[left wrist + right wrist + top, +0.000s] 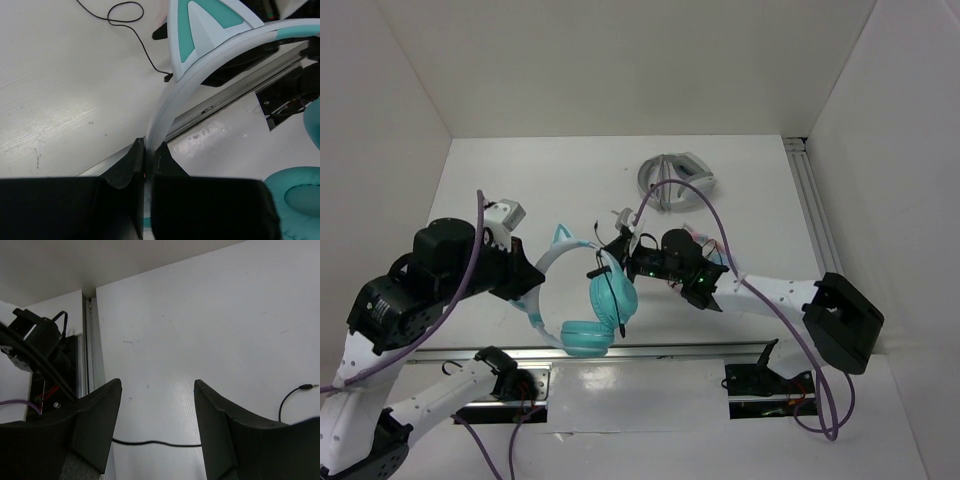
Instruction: Wrap the headphones
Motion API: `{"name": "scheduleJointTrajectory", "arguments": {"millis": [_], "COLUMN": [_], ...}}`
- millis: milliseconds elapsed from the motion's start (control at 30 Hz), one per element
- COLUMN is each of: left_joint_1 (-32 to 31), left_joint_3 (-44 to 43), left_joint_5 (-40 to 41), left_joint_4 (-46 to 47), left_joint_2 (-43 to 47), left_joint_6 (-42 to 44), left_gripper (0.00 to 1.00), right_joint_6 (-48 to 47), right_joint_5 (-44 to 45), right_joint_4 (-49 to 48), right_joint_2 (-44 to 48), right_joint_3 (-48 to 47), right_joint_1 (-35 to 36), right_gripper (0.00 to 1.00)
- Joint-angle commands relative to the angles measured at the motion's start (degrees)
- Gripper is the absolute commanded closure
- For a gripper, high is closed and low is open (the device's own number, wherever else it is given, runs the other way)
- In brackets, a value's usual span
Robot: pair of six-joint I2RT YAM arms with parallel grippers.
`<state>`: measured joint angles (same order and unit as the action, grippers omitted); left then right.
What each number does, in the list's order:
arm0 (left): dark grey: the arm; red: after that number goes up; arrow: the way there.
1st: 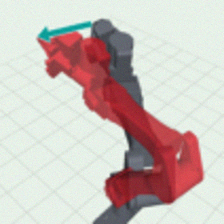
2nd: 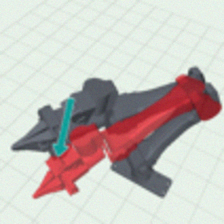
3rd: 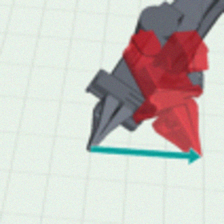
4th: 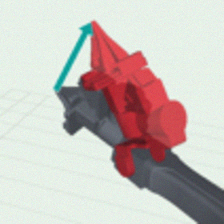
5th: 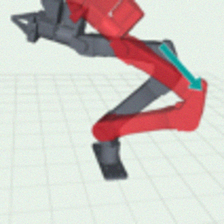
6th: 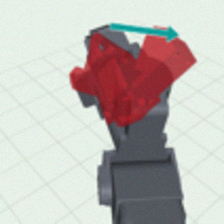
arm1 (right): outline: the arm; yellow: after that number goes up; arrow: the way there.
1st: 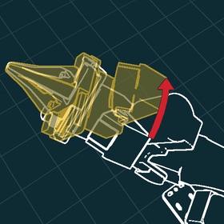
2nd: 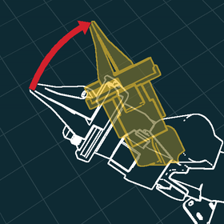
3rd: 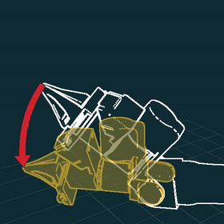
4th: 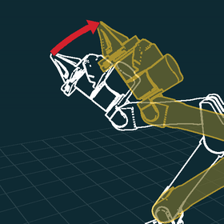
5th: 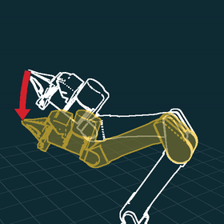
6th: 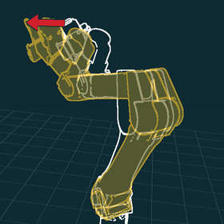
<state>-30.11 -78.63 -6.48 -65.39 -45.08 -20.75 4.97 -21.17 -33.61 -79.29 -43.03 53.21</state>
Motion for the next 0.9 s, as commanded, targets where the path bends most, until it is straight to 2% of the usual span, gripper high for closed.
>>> {"name": "scheduleJointTrajectory", "arguments": {"millis": [0, 167, 400, 567, 867], "left_joint_1": [-0.2, -0.2, -0.2, -0.2, -0.2], "left_joint_3": [-3.1, -1.9, -1.2, 0.0, 2.9], "left_joint_5": [-5.1, -5.3, 2.3, 3.6, 8.4], "left_joint_4": [6.0, 7.7, 11.9, 17.6, 23.1], "left_joint_2": [2.4, 4.6, 8.1, 8.9, 10.0], "left_joint_6": [-4.6, -7.2, -14.9, -21.8, -27.5], "left_gripper": [1.0, 1.0, 1.0, 1.0, 1.0], "right_joint_6": [3.9, 5.0, 7.0, 10.1, 13.3], "right_joint_5": [2.3, 4.8, 5.3, 3.5, 2.7], "right_joint_4": [-13.2, -18.8, -23.6, -28.6, -35.9], "right_joint_2": [-1.7, -2.8, -4.7, -8.9, -15.6], "right_joint_3": [1.7, 3.1, 5.0, 5.5, 2.7], "right_joint_1": [0.3, 0.8, 1.9, 2.9, 6.8], "right_gripper": [0.33, 0.33, 0.33, 0.38, 0.38]}}
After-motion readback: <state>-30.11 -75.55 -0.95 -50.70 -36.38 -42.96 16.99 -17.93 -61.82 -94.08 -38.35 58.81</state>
